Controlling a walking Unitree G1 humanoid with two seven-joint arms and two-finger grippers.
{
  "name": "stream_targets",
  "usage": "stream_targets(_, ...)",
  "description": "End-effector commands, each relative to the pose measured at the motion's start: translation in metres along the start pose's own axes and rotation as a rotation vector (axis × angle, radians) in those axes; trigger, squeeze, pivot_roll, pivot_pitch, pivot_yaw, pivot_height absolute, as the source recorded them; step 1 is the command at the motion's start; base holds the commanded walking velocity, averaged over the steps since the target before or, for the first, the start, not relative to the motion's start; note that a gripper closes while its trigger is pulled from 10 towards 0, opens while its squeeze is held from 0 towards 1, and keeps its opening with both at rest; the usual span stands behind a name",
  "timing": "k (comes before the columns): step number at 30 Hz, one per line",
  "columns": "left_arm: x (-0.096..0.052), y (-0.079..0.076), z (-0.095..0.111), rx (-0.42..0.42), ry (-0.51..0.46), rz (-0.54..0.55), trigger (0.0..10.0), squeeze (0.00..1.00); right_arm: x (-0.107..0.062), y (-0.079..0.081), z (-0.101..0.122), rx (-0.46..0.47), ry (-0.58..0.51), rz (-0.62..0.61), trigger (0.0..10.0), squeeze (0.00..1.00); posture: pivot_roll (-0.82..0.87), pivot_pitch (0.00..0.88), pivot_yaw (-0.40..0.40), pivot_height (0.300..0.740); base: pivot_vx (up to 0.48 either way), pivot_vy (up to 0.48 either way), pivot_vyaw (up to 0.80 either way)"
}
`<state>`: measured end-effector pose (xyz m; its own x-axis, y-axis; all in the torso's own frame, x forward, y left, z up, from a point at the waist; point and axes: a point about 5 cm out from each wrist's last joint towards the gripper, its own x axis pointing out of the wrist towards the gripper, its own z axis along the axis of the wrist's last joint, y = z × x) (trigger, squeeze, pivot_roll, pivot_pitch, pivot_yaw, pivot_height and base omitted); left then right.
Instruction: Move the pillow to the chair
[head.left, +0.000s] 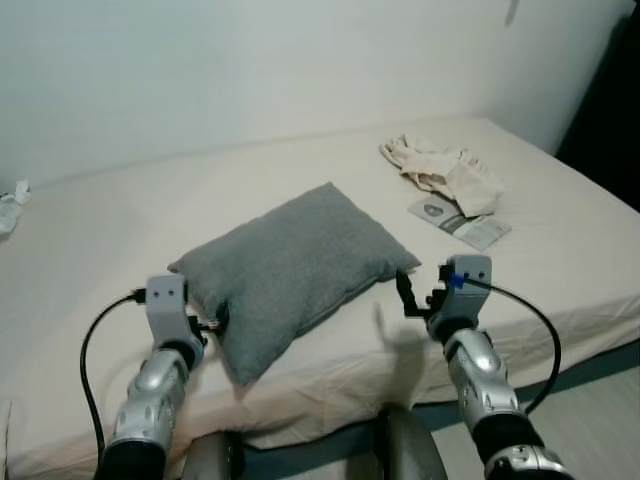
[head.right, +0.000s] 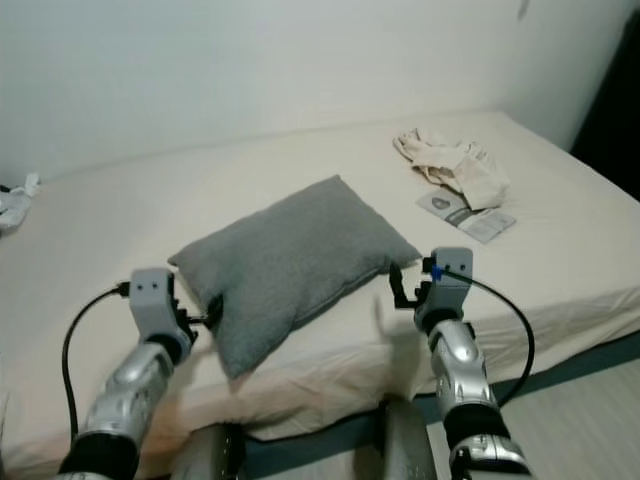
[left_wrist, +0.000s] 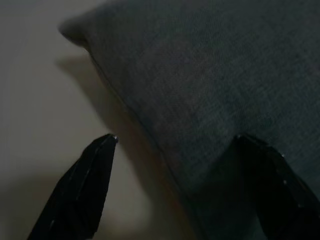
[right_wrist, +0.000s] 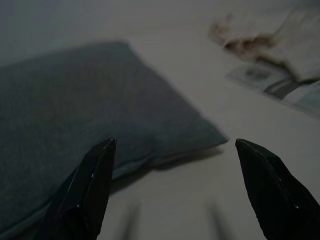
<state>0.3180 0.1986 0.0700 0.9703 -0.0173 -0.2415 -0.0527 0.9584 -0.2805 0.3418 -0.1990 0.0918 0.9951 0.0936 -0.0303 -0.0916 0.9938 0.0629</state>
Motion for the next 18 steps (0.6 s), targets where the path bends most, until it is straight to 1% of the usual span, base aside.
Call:
stream_targets(1, -0.001, 0.005, -0.007, -0.080, 0.082, -0.019, 10.0, 1.00, 0.000, -0.001, -0.007, 0.025, 0.043, 0.010, 10.0, 0.00, 0.05, 0.134, 0.031, 0.560, 0.000, 0.000, 0.00)
stream_targets(2, -0.001, 0.005, -0.007, -0.080, 0.082, -0.019, 10.0, 1.00, 0.000, -0.001, -0.007, 0.025, 0.043, 0.010, 10.0, 0.00, 0.05, 0.134, 0.031, 0.560, 0.000, 0.000, 0.00)
stream_targets(3, 0.001, 0.000, -0.007, -0.143, 0.132, -0.076, 10.0, 1.00, 0.004, -0.006, -0.003, 0.045, 0.046, -0.002, 10.0, 0.00, 0.07, 0.147, 0.035, 0.560, 0.000, 0.000, 0.00)
stream_targets(4, 0.001, -0.003, -0.005, -0.163, 0.145, -0.103, 10.0, 1.00, 0.006, -0.008, 0.001, 0.066, 0.035, -0.010, 10.0, 0.00, 0.07, 0.149, 0.035, 0.560, 0.000, 0.000, 0.00)
stream_targets(5, 0.001, -0.003, -0.005, -0.163, 0.145, -0.103, 10.0, 1.00, 0.006, -0.008, 0.001, 0.066, 0.035, -0.010, 10.0, 0.00, 0.07, 0.149, 0.035, 0.560, 0.000, 0.000, 0.00)
stream_targets(7, 0.002, -0.009, -0.003, -0.218, 0.178, -0.150, 10.0, 1.00, 0.010, -0.012, 0.007, 0.116, 0.022, -0.023, 10.0, 0.00, 0.08, 0.153, 0.038, 0.560, 0.000, 0.000, 0.00)
stream_targets(8, 0.002, -0.011, -0.002, -0.243, 0.194, -0.166, 10.0, 1.00, 0.011, -0.012, 0.009, 0.136, 0.016, -0.024, 10.0, 0.00, 0.08, 0.155, 0.038, 0.560, 0.000, 0.000, 0.00)
stream_targets(9, 0.002, -0.014, -0.003, -0.290, 0.230, -0.187, 10.0, 1.00, 0.013, -0.012, 0.012, 0.151, 0.009, -0.020, 10.0, 0.00, 0.08, 0.154, 0.037, 0.560, 0.000, 0.000, 0.00)
stream_targets(10, 0.002, -0.015, -0.004, -0.321, 0.254, -0.201, 10.0, 1.00, 0.014, -0.012, 0.014, 0.158, 0.003, -0.016, 10.0, 0.00, 0.08, 0.155, 0.038, 0.560, 0.000, 0.000, 0.00)
stream_targets(11, 0.002, -0.016, -0.004, -0.337, 0.267, -0.208, 10.0, 1.00, 0.015, -0.012, 0.014, 0.161, 0.001, -0.014, 10.0, 0.00, 0.08, 0.155, 0.038, 0.560, 0.000, 0.000, 0.00)
stream_targets(12, 0.003, -0.017, -0.004, -0.372, 0.279, -0.207, 10.0, 1.00, 0.016, -0.011, 0.016, 0.176, -0.005, -0.010, 10.0, 0.00, 0.08, 0.157, 0.038, 0.560, 0.000, 0.000, 0.00)
stream_targets(13, 0.004, -0.020, -0.003, -0.407, 0.283, -0.211, 10.0, 0.66, 0.017, -0.010, 0.016, 0.185, -0.009, -0.004, 10.0, 0.00, 0.08, 0.157, 0.038, 0.560, 0.000, 0.000, 0.00)
stream_targets(14, 0.005, -0.023, -0.002, -0.442, 0.283, -0.221, 10.0, 0.22, 0.017, -0.009, 0.017, 0.189, -0.013, 0.004, 10.0, 0.00, 0.08, 0.155, 0.037, 0.560, 0.000, 0.000, 0.00)
stream_targets(15, 0.005, -0.023, -0.002, -0.442, 0.283, -0.221, 10.0, 0.22, 0.017, -0.009, 0.017, 0.189, -0.013, 0.004, 10.0, 0.00, 0.08, 0.155, 0.037, 0.560, 0.000, 0.000, 0.00)
stream_targets(16, 0.007, -0.029, -0.001, -0.506, 0.289, -0.234, 10.0, 0.00, 0.018, -0.007, 0.017, 0.192, -0.016, 0.014, 10.0, 0.00, 0.08, 0.154, 0.036, 0.560, 0.000, 0.000, 0.00)
stream_targets(18, 0.009, -0.041, -0.001, -0.595, 0.291, -0.272, 10.0, 0.00, 0.018, -0.004, 0.016, 0.196, -0.015, 0.025, 10.0, 0.00, 0.07, 0.152, 0.036, 0.560, 0.000, 0.000, 0.00)
